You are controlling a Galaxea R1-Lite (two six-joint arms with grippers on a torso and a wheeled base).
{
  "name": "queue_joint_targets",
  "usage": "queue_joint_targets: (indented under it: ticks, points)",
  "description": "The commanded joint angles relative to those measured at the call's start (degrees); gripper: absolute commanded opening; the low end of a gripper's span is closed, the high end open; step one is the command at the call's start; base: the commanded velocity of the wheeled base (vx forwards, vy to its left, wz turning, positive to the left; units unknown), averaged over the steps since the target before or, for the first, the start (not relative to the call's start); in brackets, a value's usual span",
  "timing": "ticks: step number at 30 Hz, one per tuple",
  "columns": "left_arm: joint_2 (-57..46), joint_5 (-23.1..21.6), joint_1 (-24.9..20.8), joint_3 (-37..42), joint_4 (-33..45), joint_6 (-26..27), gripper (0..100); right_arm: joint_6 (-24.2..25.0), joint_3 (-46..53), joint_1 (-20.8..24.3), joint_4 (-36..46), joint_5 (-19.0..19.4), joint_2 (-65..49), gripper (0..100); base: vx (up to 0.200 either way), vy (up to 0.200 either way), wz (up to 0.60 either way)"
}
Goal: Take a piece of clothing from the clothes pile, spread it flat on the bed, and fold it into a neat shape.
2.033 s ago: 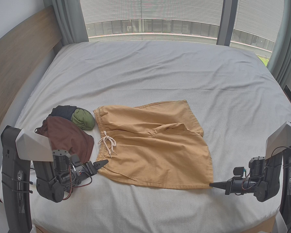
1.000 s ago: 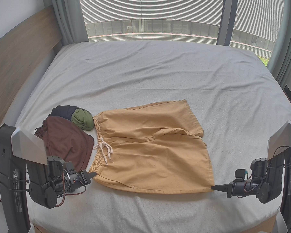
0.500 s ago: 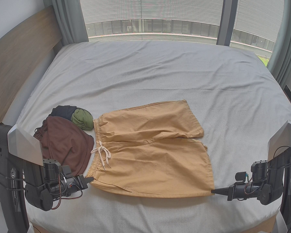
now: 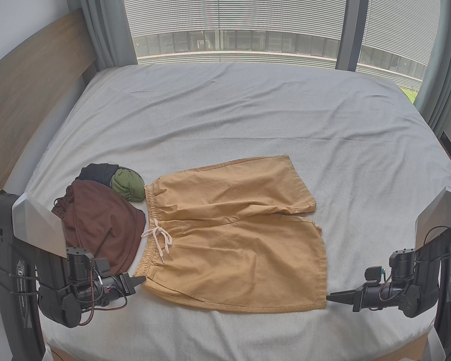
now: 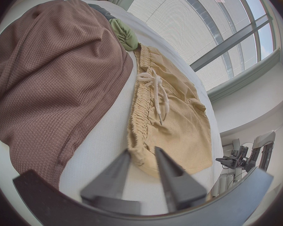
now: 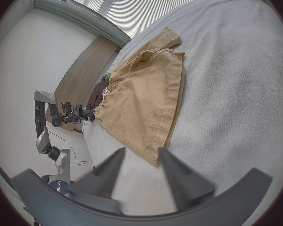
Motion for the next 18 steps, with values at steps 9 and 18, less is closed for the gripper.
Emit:
queue_joint_targets:
  ticks: [9,18]
  points:
    - [-7.39,-0.14,0.58,0.15,-0.12,-0.26,100,2.41,-8.36,-3.74,-0.01,-2.17,-3.53,100,0.000,0.000,0.00]
    - [-8.45,0.39,-0.04,-0.72,-0.20,-0.17,100,16.39,-22.69,-1.63,0.43,-7.97,-2.91,100,0.000,0.000,0.00]
